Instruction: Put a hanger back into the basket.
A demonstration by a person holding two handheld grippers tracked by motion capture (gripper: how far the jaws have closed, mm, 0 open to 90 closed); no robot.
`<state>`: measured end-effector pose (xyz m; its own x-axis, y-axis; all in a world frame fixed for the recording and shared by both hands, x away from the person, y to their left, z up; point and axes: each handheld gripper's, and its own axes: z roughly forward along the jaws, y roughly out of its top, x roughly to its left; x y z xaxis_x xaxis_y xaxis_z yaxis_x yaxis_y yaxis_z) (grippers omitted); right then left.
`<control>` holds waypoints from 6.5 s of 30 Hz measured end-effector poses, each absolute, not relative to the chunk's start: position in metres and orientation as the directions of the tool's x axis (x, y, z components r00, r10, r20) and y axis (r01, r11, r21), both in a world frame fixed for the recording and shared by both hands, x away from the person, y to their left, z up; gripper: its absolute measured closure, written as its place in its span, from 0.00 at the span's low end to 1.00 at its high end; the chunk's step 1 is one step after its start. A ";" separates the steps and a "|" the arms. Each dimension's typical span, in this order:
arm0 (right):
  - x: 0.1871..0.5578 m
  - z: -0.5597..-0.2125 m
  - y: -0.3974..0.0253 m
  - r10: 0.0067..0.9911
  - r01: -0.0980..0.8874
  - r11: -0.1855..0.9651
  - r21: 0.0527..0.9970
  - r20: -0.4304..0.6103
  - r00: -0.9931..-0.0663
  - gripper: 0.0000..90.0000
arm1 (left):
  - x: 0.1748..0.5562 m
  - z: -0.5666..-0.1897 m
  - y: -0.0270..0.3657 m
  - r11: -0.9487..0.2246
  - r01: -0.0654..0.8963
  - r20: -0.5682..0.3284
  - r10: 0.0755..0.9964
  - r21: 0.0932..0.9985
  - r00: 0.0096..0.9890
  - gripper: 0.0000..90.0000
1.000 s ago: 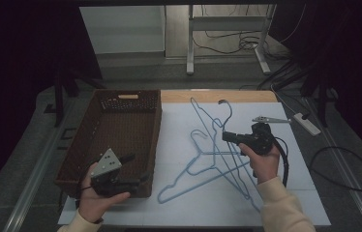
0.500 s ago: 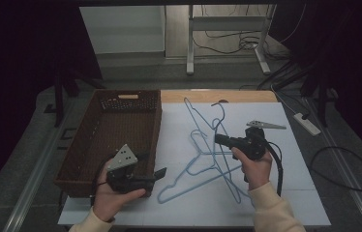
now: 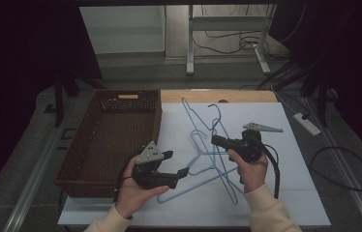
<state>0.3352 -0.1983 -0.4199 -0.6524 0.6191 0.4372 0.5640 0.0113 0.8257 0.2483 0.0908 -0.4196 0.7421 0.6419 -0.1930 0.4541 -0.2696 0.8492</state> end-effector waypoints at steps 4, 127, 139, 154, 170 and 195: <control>0.333 -0.422 -0.197 0.624 0.563 0.003 0.826 0.438 -0.647 0.97 | 0.254 -0.421 0.079 -0.264 0.474 -0.221 0.631 0.840 0.743 0.25; 0.305 -0.471 -0.285 0.692 0.502 0.178 0.846 0.255 -0.675 0.42 | 0.308 -0.360 0.185 -0.095 0.558 -0.424 0.549 0.824 0.720 0.96; 0.305 -0.473 -0.283 0.693 0.503 0.190 0.843 0.248 -0.677 0.42 | 0.304 -0.345 0.218 -0.117 0.520 -0.345 0.625 0.846 0.700 0.96; 0.306 -0.475 -0.278 0.690 0.508 0.206 0.836 0.244 -0.681 0.43 | 0.315 -0.366 0.264 -0.216 0.545 -0.271 0.687 0.810 0.674 0.96; 0.306 -0.479 -0.272 0.675 0.511 0.237 0.826 0.238 -0.698 0.42 | 0.321 -0.393 0.289 -0.278 0.599 -0.240 0.731 0.751 0.639 0.96; 0.306 -0.480 -0.270 0.672 0.513 0.257 0.819 0.229 -0.704 0.42 | 0.319 -0.419 0.309 -0.346 0.653 -0.226 0.745 0.674 0.628 0.96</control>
